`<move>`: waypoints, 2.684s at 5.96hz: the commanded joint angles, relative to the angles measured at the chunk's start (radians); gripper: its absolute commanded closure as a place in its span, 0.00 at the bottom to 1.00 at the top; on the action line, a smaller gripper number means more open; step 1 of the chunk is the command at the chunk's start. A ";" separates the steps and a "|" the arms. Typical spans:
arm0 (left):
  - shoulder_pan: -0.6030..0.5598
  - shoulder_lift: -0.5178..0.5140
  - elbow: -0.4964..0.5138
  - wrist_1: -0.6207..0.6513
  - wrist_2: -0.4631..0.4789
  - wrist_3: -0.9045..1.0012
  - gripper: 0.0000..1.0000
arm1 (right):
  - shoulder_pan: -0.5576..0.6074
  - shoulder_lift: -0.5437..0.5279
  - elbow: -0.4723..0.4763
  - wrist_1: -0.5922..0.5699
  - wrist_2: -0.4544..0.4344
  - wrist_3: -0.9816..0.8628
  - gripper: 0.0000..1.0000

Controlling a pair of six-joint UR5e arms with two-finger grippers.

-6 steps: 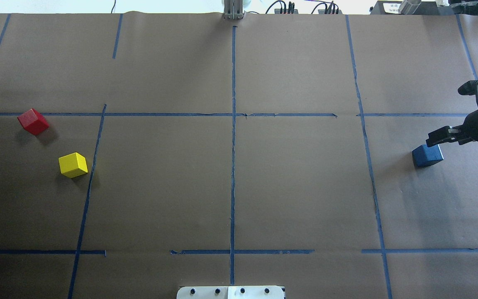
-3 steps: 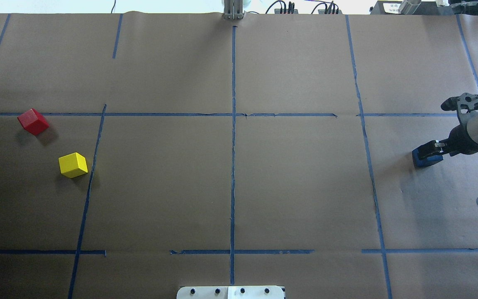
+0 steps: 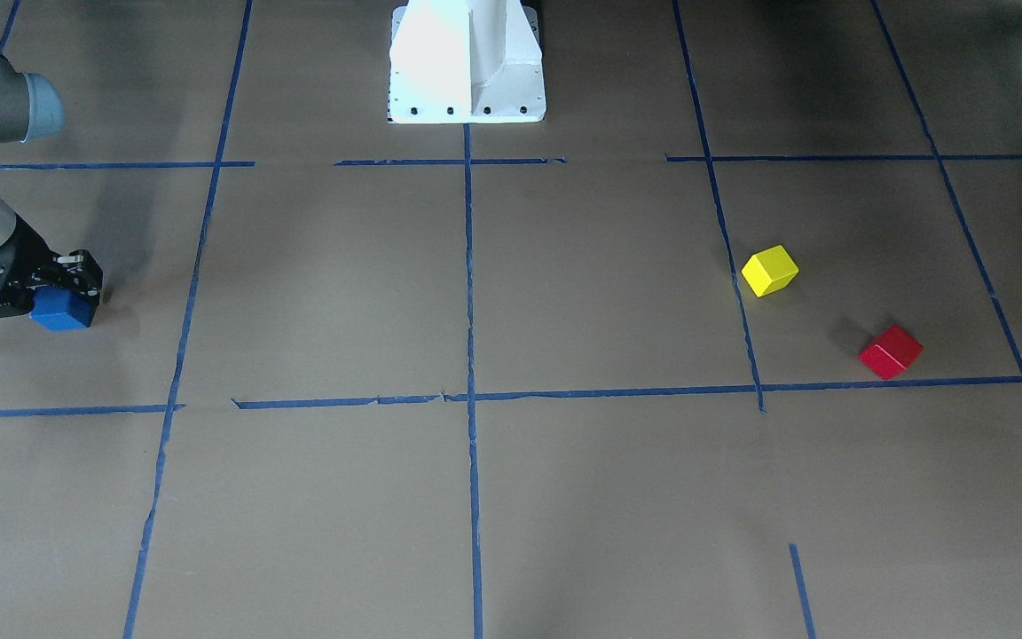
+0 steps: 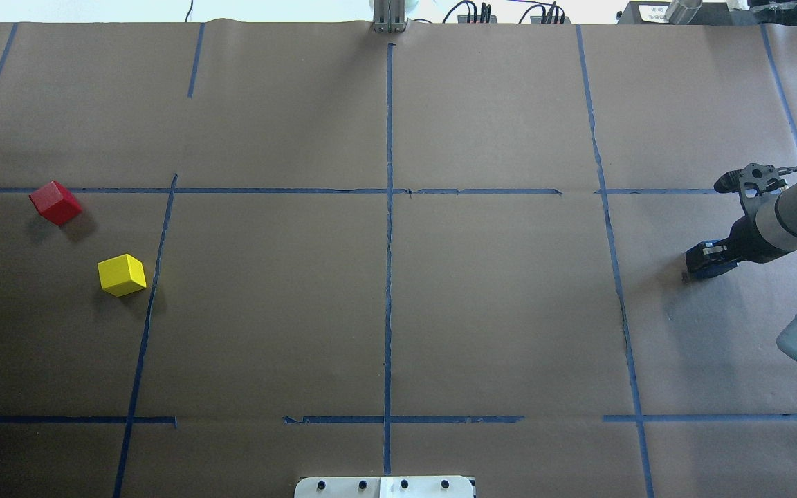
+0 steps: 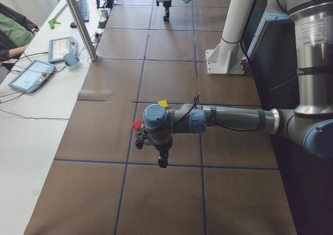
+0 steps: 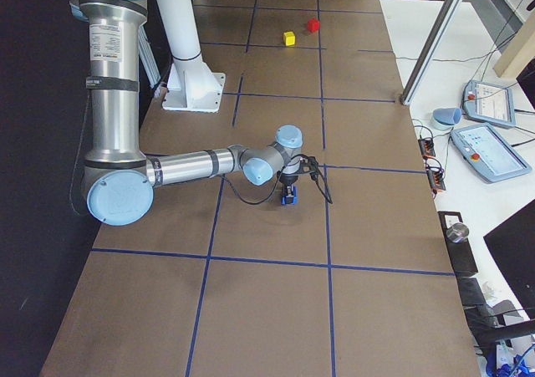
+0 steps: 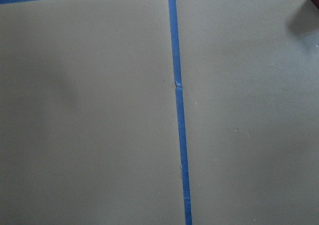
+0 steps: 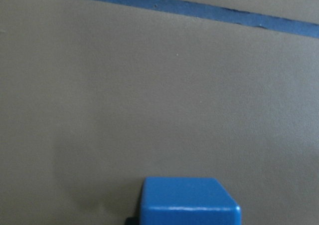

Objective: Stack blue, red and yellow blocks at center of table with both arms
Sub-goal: 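Carry the blue cube with the right gripper to the table center, then open the right gripper to release the blue cube and withdraw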

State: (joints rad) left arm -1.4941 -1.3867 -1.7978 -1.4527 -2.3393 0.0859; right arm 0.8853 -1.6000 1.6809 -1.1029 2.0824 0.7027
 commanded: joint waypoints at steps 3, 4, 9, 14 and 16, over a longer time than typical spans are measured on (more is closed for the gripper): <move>0.002 -0.002 -0.003 -0.002 0.000 0.002 0.00 | -0.046 0.177 0.082 -0.049 -0.005 0.175 0.98; 0.002 -0.002 -0.005 -0.002 0.000 0.000 0.00 | -0.128 0.319 0.074 -0.160 -0.039 0.270 0.98; 0.000 -0.003 -0.005 -0.002 0.000 0.000 0.00 | -0.416 0.914 -0.317 -0.367 -0.283 0.620 0.97; 0.002 -0.003 -0.002 -0.002 0.000 0.002 0.00 | -0.436 0.916 -0.323 -0.367 -0.311 0.601 0.01; 0.002 -0.003 -0.002 -0.002 0.000 0.002 0.00 | -0.358 0.914 -0.246 -0.397 -0.254 0.575 0.00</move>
State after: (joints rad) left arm -1.4925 -1.3898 -1.7994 -1.4542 -2.3393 0.0866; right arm 0.4832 -0.6839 1.3943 -1.4799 1.7940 1.2956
